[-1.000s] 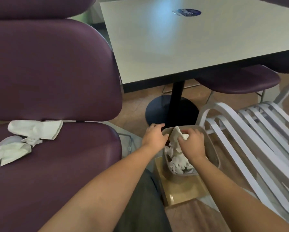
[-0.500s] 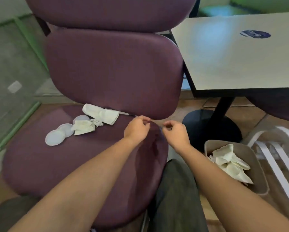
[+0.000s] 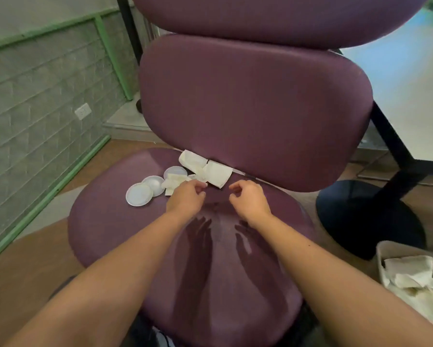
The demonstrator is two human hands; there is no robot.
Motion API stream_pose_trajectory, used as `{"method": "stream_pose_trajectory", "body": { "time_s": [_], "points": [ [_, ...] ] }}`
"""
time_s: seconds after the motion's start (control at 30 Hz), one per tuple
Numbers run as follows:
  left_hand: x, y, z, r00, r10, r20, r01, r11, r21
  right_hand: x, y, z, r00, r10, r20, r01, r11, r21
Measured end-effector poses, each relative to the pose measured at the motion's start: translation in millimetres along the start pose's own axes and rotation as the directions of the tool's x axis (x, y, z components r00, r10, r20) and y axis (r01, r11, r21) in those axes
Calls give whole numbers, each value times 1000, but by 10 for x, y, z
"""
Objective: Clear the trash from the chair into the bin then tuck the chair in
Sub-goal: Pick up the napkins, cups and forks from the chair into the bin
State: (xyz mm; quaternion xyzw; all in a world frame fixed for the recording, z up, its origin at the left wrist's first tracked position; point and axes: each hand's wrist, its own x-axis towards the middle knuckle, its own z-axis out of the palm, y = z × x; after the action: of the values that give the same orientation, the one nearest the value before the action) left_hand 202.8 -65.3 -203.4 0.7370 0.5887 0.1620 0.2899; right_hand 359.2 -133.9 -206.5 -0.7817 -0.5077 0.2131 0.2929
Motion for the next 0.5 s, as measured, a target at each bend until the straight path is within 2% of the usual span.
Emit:
{"method": "stream_pose_trajectory", "body": {
  "time_s": [0.13, 0.3, 0.5],
  "points": [
    [137, -276, -45, 999, 15, -45, -13, 999, 45, 199, -139, 222, 999, -41, 22, 44, 992, -117],
    [365, -449, -58, 993, 99, -63, -81, 965, 248, 466, -244, 461, 994, -89, 61, 101, 967, -233],
    [662, -516, -38, 978, 156, -139, -106, 943, 315, 818, -306, 733, 982, -178, 70, 191, 906, -378]
  ]
}}
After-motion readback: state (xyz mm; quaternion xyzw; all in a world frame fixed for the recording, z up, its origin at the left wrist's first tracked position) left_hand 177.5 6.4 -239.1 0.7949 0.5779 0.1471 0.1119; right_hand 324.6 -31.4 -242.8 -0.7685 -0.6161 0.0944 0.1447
